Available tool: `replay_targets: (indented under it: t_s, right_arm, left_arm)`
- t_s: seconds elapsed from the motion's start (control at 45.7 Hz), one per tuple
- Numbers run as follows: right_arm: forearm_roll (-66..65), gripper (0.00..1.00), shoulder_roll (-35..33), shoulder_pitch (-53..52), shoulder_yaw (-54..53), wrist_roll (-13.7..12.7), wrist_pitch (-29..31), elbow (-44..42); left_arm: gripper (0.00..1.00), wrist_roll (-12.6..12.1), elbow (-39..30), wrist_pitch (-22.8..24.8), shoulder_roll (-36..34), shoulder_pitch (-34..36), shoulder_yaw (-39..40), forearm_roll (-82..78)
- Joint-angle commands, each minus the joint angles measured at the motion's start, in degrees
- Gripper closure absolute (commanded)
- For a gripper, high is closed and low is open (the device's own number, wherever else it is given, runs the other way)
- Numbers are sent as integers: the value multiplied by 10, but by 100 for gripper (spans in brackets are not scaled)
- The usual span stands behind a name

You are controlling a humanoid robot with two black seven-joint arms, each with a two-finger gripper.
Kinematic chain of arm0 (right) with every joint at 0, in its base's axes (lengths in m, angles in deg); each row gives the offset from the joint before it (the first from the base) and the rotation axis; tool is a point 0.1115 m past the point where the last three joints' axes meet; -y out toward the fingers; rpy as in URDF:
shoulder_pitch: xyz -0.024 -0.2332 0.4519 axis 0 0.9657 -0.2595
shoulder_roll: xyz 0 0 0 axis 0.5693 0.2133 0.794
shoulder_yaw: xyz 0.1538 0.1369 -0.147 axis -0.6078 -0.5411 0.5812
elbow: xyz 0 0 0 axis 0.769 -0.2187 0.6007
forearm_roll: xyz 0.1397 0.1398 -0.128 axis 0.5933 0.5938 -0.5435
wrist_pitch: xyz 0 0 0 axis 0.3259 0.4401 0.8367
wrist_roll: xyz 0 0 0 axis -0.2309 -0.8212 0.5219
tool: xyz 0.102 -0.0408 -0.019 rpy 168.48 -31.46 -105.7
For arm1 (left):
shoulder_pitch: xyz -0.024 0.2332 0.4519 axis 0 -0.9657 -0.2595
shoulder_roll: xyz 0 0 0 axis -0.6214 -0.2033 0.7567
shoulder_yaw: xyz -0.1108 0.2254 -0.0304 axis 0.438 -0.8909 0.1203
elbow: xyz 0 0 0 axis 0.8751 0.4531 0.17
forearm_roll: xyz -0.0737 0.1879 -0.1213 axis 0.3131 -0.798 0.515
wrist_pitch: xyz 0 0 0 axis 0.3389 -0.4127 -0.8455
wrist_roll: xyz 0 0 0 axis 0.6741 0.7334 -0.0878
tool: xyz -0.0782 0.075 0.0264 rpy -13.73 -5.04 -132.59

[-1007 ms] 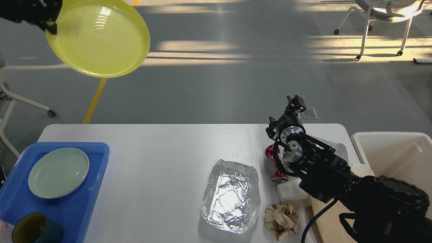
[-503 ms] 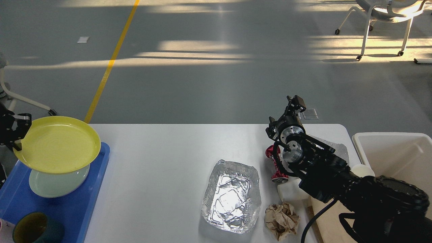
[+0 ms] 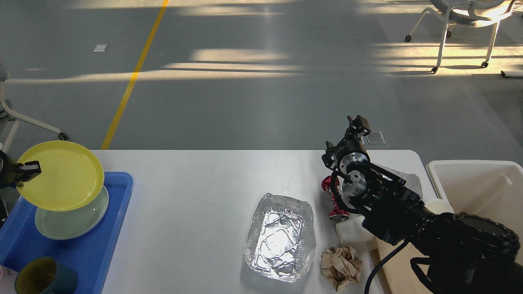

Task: Tidy desktop
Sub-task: 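Lower the yellow plate onto the green plate in the blue tray, then release the plate and raise the left gripper away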

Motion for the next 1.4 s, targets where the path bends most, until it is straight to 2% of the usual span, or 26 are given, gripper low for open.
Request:
replay_targets:
  t_s: [0.0,0.175,0.416,0.744,1.116,1.226,1.27,1.291,1.379]
  right_arm:
    - [1,0,0,0,0,0,0,0]
    - [0,0,0,0,0,0,0,0]
    - [0,0,0,0,0,0,0,0]
    - [0,0,0,0,0,0,0,0]
    - [0,0,0,0,0,0,0,0]
    - [0,0,0,0,0,0,0,0]
    - [0,0,0,0,0,0,0,0]
    - [0,0,0,0,0,0,0,1]
    - [0,0,0,0,0,0,0,0]
  left_arm:
    - [100,-1,14,-31,0,-40,23,0]
    - [99,-5,28,-62,-1,-93,66,0]
    - [94,-5,33,-65,-1,-129,87,0]
    - [81,-5,37,-66,-6,-130,87,0]
    - [59,-6,42,-57,-37,-118,86,-1]
    - [45,-5,40,-30,-64,-77,87,-1]
    - [39,-5,39,4,-77,-53,88,-1]
    - [36,-5,39,37,-87,-35,88,0]
    - [33,-5,39,110,-97,10,83,0]
